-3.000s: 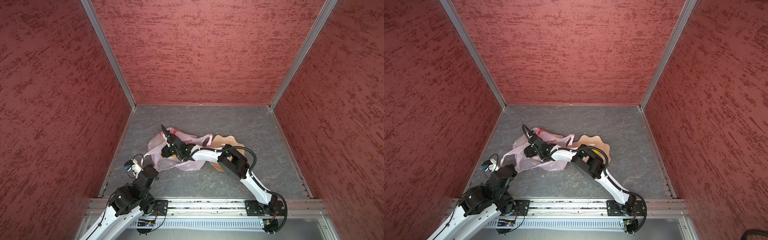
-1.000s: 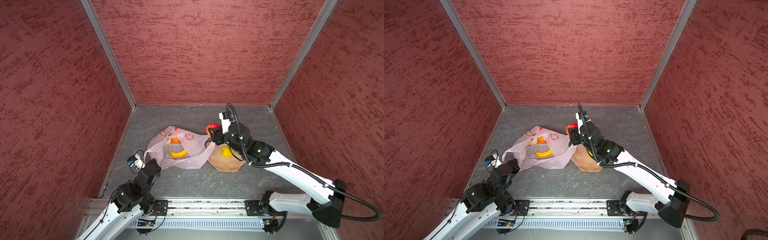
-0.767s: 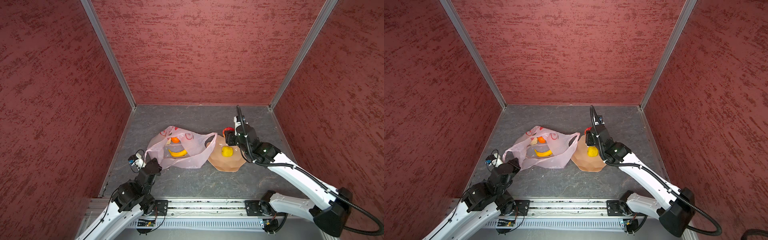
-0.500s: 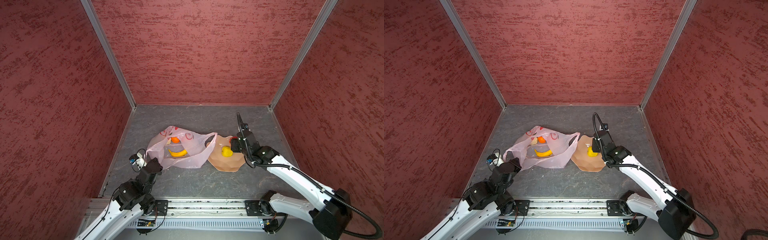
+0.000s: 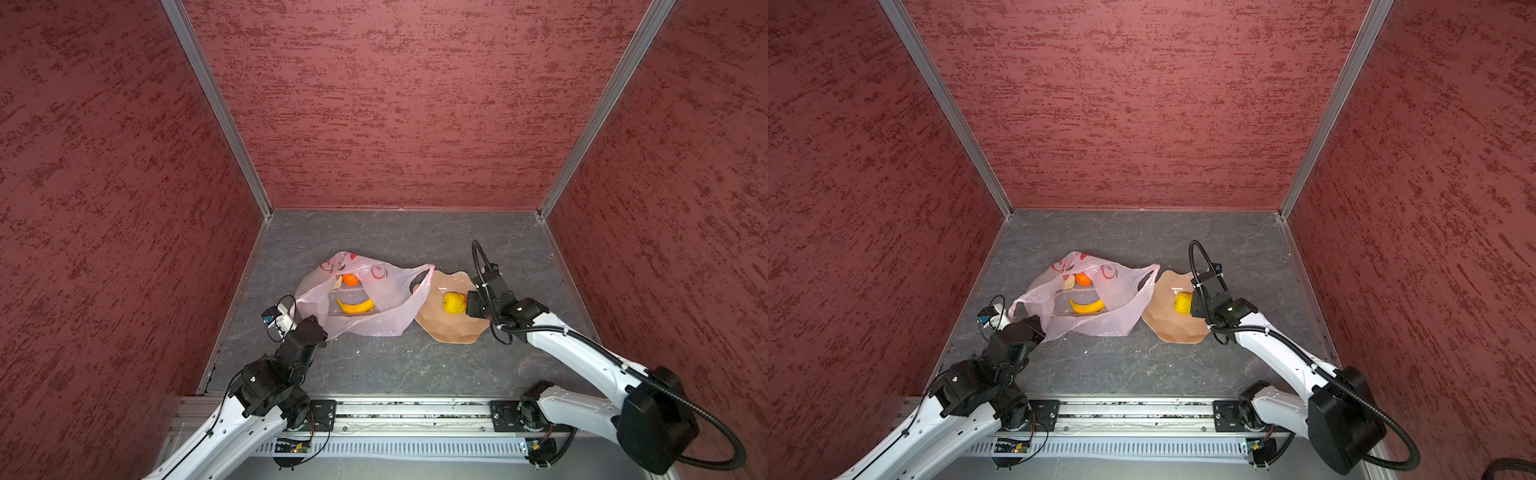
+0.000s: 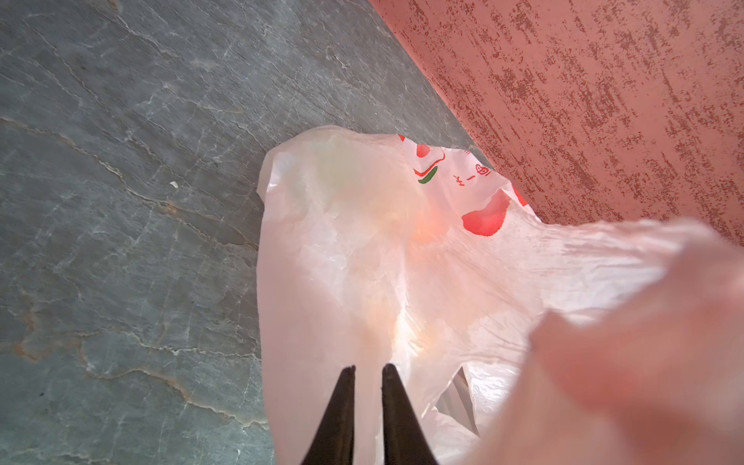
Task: Take the fake fruits out of the plastic bag
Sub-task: 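Lower the red strawberry into the peach bowl and open the right gripper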
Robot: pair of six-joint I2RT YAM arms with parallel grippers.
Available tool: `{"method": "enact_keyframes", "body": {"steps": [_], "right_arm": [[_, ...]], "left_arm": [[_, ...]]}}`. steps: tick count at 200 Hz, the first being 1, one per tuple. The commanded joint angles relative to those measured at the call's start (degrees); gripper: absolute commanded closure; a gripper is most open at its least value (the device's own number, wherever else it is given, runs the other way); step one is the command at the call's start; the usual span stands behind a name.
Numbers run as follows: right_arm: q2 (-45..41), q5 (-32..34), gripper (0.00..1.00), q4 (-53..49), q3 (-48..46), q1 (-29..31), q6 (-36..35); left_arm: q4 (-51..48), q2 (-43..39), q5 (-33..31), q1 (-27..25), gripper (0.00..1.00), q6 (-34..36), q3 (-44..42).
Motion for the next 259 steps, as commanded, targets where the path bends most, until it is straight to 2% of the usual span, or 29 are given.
{"method": "enact_keyframes", "body": {"steps": [1, 100, 259], "right_arm": [[1.34, -1.62, 0.39, 3.56, -0.45, -0.62, 1.15], [6.33, -5.11, 0.39, 8.26, -0.65, -0.69, 1.23], [11.64, -5.03, 0.33, 10.36, -0.98, -0.72, 0.73]], "left_arm": [[1.24, 0.18, 0.48, 0.13, 0.83, 1.16, 1.18], [1.16, -0.34, 0.57, 0.12, 0.83, 0.85, 0.68], [1.77, -0.26, 0.91, 0.14, 0.83, 0.49, 0.06]]}}
